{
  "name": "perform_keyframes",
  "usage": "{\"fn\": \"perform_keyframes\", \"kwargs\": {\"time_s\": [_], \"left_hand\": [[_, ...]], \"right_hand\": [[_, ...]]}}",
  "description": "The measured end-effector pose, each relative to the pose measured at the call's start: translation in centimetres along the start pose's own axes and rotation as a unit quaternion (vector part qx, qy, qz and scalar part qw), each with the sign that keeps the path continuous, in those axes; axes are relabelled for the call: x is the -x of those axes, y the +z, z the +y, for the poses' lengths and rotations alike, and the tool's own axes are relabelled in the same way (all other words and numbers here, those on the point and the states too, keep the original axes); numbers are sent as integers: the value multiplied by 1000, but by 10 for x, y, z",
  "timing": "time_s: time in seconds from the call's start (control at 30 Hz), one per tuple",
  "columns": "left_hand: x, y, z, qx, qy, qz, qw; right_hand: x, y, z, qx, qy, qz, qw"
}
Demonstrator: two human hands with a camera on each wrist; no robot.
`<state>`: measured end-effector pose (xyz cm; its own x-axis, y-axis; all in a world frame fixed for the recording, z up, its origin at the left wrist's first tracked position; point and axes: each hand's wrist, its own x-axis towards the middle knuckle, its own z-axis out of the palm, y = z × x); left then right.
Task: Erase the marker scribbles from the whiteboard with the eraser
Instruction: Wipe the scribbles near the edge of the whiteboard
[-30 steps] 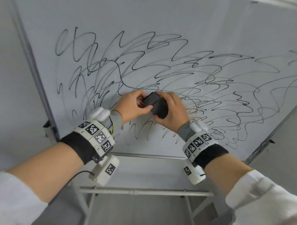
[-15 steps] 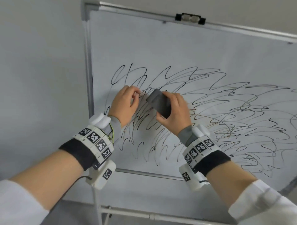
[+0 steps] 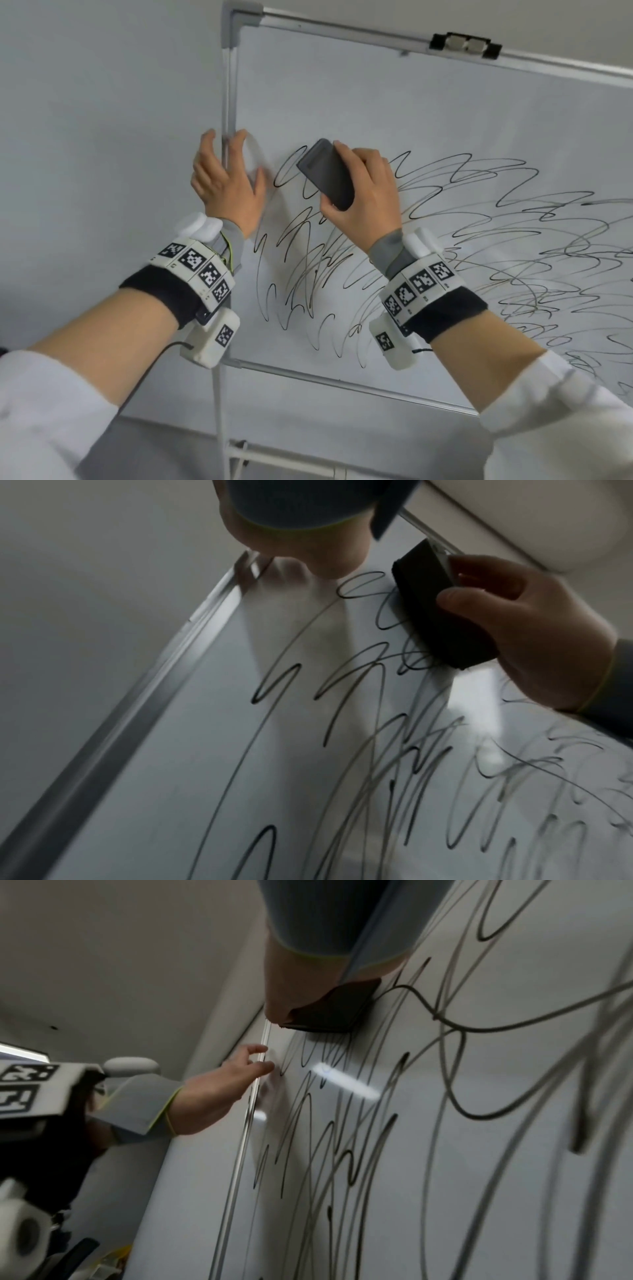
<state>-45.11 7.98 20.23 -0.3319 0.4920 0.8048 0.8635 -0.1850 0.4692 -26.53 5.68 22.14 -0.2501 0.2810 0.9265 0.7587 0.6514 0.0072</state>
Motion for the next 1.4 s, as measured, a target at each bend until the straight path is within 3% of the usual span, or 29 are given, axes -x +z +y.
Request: {"fn": "perform_keyframes", "kwargs": {"time_s": [0.23, 0.4, 0.53, 0.77, 1.0, 1.27, 1.4], "left_hand": [[-6, 0, -4, 113, -11, -69, 991], [-5, -4, 1, 189, -36, -72, 979], [-6, -1, -1, 203, -42, -63, 976], [-7, 1, -5, 223, -40, -64, 972], [-8, -1, -3, 253, -51, -75, 963], [-14, 13, -16, 186, -16, -97, 978], [-17, 18, -17, 185, -12, -107, 977]], "right_hand": [[-9, 13, 0, 47, -40, 24, 998], [11, 23, -2, 54, -78, -10, 995], [-2, 19, -7, 64, -82, -24, 994], [-57, 12, -12, 70, -47, 60, 995], [-7, 39, -19, 59, -101, -17, 993], [-32, 29, -8, 80, -75, 12, 994], [-1, 42, -7, 82, -106, -51, 990]]}}
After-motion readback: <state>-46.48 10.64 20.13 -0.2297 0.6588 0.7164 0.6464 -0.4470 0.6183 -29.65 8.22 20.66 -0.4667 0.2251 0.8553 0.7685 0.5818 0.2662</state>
